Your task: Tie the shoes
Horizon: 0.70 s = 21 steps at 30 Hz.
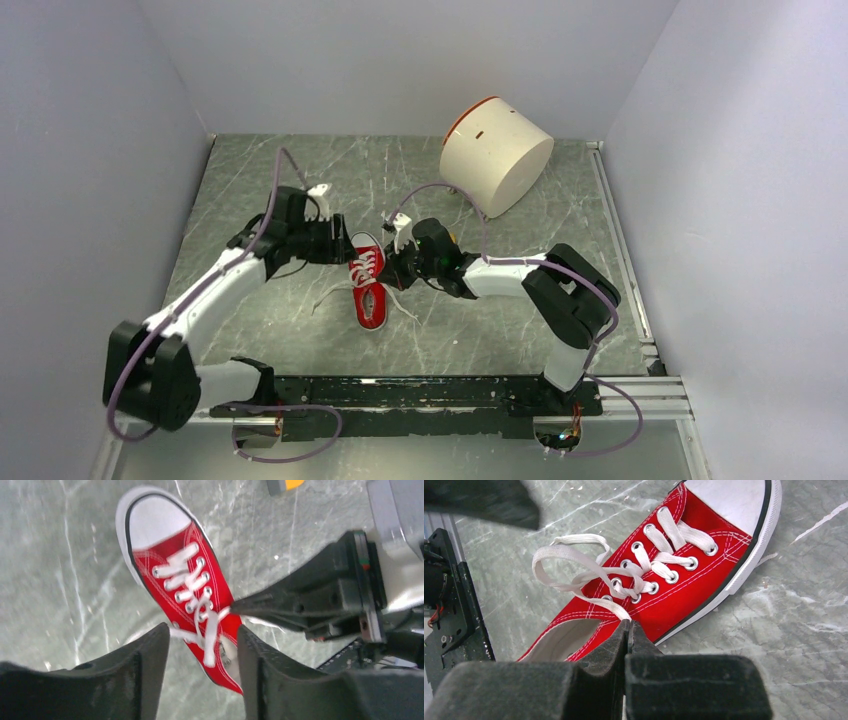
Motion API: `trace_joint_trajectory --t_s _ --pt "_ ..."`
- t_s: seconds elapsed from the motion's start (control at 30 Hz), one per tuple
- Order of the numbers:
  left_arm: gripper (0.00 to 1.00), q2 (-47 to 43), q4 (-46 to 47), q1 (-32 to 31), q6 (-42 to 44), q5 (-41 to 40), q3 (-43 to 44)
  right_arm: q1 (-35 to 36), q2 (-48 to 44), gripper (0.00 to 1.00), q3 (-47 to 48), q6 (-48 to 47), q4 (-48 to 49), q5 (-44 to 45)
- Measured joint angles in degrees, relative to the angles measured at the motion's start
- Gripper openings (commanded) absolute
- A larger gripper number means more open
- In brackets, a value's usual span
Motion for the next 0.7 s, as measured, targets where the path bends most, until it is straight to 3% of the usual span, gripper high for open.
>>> trace_joint_trajectory --t_s 0.3,0.47,0.7 --pt "0.34 16.6 2.8 -0.7 4.1 2.2 7.1 0.0 0.0 0.00 0.0 0.0 0.0 -0.1" --pt "0.38 18.2 2.8 -2.9 5.6 2.2 7.2 0.0 0.0 0.00 0.0 0.0 0.1 -0.5" --pt "0.32 18.5 2.7 -5.5 7.1 0.9 7.2 0.0 0.0 0.00 0.0 0.0 0.2 -0.9"
